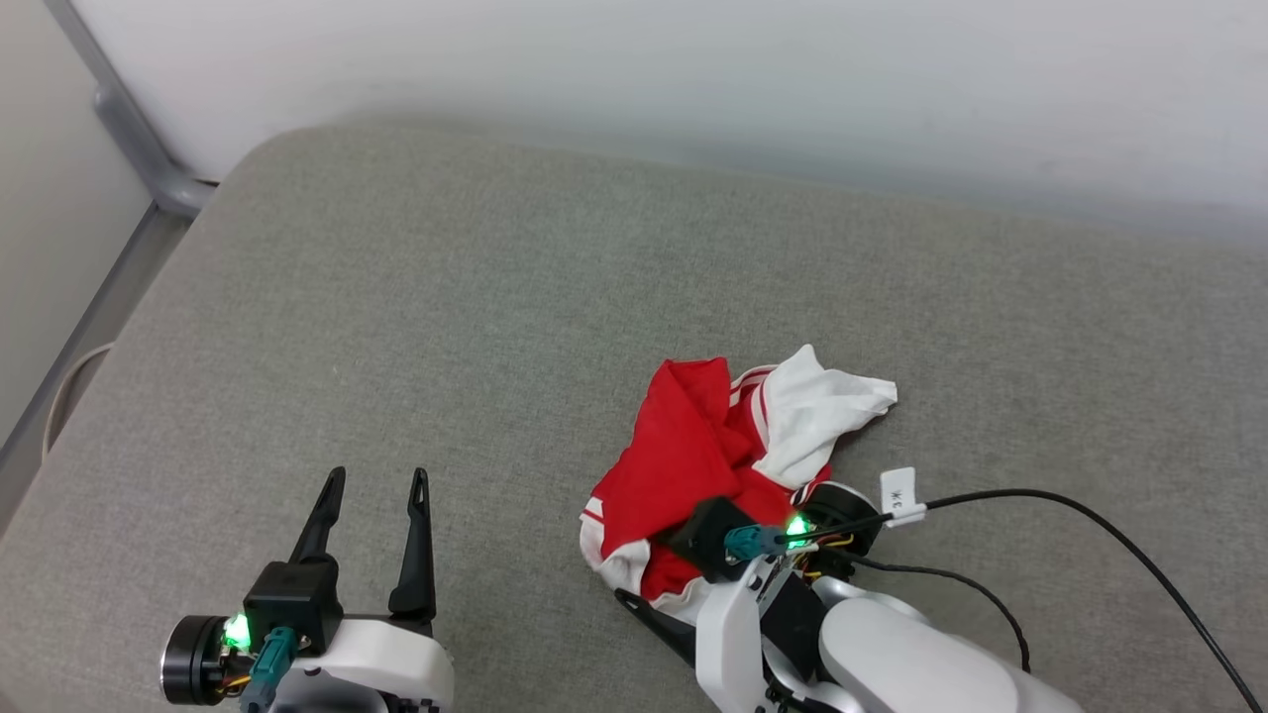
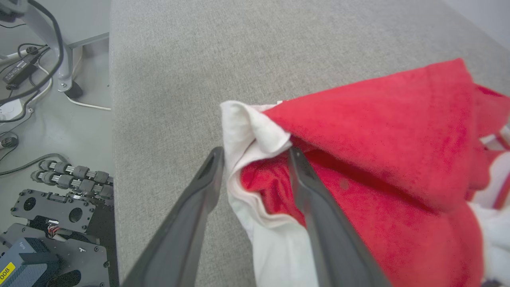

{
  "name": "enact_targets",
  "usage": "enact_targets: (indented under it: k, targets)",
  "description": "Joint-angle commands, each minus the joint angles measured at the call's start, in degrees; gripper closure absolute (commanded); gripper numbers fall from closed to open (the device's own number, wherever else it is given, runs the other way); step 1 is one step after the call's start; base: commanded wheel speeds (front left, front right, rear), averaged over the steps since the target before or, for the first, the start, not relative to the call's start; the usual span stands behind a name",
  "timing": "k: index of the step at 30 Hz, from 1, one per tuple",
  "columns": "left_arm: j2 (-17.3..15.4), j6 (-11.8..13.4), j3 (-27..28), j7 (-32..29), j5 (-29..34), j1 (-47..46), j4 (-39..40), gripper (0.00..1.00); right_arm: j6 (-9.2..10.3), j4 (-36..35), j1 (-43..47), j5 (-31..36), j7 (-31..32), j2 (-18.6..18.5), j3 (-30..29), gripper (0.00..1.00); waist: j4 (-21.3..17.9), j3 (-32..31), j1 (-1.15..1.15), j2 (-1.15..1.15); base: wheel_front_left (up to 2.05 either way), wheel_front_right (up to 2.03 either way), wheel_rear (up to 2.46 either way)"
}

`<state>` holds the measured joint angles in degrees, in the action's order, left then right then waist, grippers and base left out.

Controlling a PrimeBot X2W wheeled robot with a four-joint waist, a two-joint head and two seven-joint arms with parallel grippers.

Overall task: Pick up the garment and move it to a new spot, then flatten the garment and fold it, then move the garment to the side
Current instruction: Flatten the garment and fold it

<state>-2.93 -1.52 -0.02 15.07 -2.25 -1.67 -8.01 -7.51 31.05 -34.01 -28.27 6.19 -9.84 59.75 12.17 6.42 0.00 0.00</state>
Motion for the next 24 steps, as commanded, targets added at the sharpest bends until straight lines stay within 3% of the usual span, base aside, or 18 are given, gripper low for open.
enact_targets:
  k: [1,7,13,19,24]
  targets:
    - [0.1,-0.1,0.1,0.2,0.4,0.5,-0.2,0.0,0.04,-0.7,0.0,-0.2,-0.9,-0.5,-0.4,0.0,-0.5,-0.9,0.0,0.0,0.0,0.0,0.0]
    - [0.0,0.0,0.5,0.2,1.1,2.0,0.2,0.0,0.04,-6.8,1.9,0.1,-4.2,-3.0,-5.1,0.0,-1.6,-3.4,0.0,0.0,0.0,0.0,0.0]
    - [-0.4,0.1,0.9,0.2,1.3,3.4,0.6,0.0,0.05,-14.0,4.7,4.5,-6.7,-5.4,-16.6,0.0,-2.6,-4.8,0.0,0.0,0.0,0.0,0.0]
    - [-0.4,0.1,0.8,0.2,1.6,3.7,0.6,0.0,0.05,-19.9,6.6,9.0,-3.9,-6.5,-25.9,0.0,-2.6,-5.6,0.0,0.0,0.0,0.0,0.0]
    - [-0.5,-0.2,0.7,0.2,1.5,3.5,1.0,0.0,0.05,-22.8,5.4,9.3,1.1,-7.2,-28.1,0.0,-2.0,-5.4,0.0,0.0,0.0,0.0,0.0]
